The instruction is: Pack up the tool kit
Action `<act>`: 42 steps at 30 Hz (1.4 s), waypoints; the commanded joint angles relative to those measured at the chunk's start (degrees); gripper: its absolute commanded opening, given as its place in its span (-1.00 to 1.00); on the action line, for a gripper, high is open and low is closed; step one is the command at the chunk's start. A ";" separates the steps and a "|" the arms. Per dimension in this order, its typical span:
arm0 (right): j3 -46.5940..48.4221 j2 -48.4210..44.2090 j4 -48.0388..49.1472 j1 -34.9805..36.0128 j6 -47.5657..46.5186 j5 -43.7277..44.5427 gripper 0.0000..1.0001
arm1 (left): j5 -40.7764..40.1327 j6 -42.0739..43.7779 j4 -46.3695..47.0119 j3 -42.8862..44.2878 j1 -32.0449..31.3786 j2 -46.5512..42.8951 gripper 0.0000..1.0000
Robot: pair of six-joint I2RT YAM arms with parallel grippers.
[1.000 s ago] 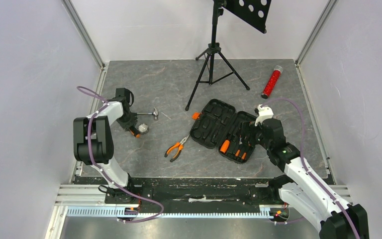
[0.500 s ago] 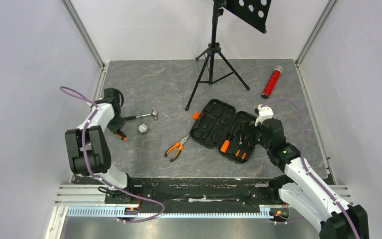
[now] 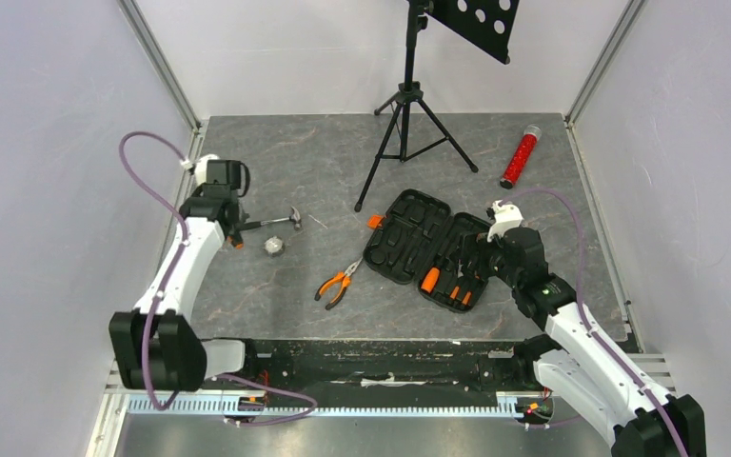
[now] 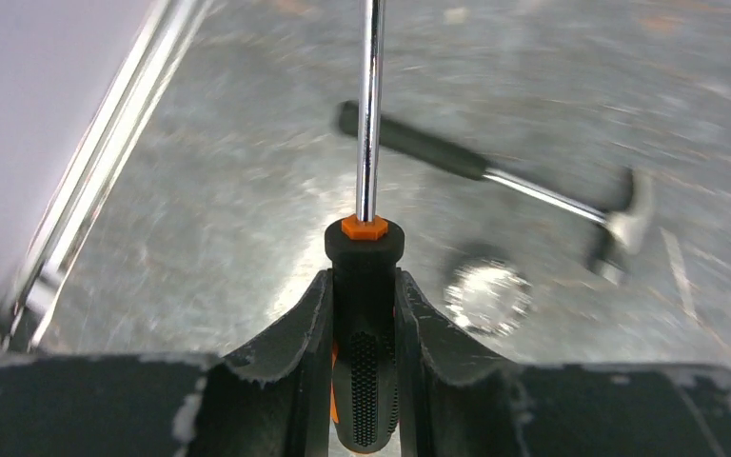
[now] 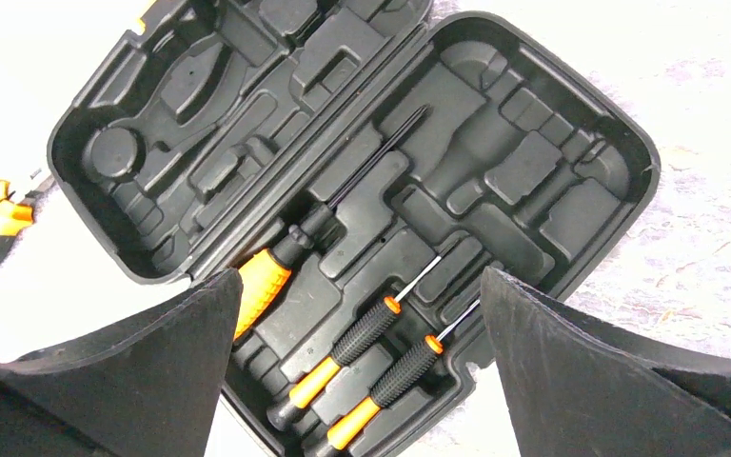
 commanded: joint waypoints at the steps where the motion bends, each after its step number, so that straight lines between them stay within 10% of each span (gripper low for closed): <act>1: 3.46 -0.59 -0.69 -0.08 -2.40 -2.10 0.96 | 1.93 12.96 9.60 -0.77 -9.35 -6.40 -0.96; 12: 11.90 -1.84 -7.76 -0.06 -7.56 -6.64 0.93 | 16.26 39.45 22.90 -3.61 -30.51 -14.40 -0.96; 26: 25.46 3.62 -11.83 0.11 -10.44 -25.22 0.87 | 42.96 74.30 25.80 -11.89 -42.24 -20.79 -0.95; 42: 36.48 18.08 -16.29 12.24 -8.66 -31.50 0.71 | 31.90 89.71 18.65 -10.84 -57.88 -13.03 -0.96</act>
